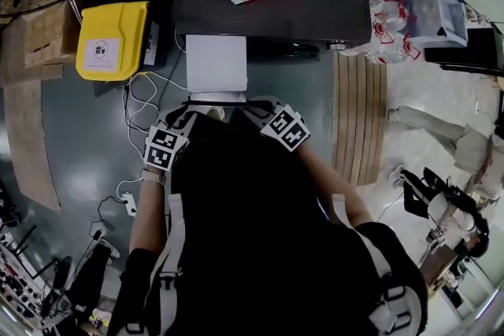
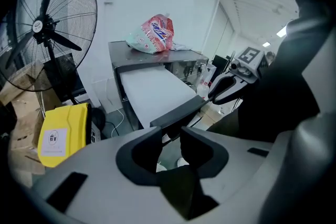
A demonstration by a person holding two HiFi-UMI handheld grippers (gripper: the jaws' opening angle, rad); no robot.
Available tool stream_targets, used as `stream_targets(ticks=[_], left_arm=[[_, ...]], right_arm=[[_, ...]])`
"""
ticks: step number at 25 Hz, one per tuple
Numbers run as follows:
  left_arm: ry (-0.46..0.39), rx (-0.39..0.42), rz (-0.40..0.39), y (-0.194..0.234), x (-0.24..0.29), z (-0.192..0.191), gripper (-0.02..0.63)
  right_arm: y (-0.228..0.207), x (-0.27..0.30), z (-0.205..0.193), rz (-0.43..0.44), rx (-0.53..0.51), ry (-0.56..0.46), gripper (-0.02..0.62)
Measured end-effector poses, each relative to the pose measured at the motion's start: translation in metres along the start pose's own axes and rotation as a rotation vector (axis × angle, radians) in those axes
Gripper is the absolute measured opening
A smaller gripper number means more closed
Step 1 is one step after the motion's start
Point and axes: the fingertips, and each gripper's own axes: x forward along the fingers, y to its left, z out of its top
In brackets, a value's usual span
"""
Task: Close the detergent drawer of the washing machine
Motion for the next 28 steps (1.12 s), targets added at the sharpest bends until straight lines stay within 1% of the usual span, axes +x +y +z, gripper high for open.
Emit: stream_targets(ticks=[2,5,9,16,28], left_arm=[[-0.002,0.004,0.004,0.004,0.001,0.004,0.126],[0.004,0.007,0.004,0.011,0.005,0.010,0.138],[0.006,0.014,-0.006,0.021,0.009,0.020,0.138],[-0.005,0.007,-0.029,0.039,0.018,0.037,0.137],[-0.030,0.045,-0.074,0.064,0.031,0.064,0.135]], right_arm=[[-0.006,0.001,0.004,-0.011,0.010,-0.006,0.081],[-0.014,0.001,0.009,-0.014,0.016,-0.009,0.082],[-0.025,0.003,0.018,-0.025,0.015,-0.009,0.082],[-0.045,0.008,0.033,-0.047,0.047,-0.015,0.085],[-0.079,0.012,0.056,-0.146,0.112,-0.048,0.092]])
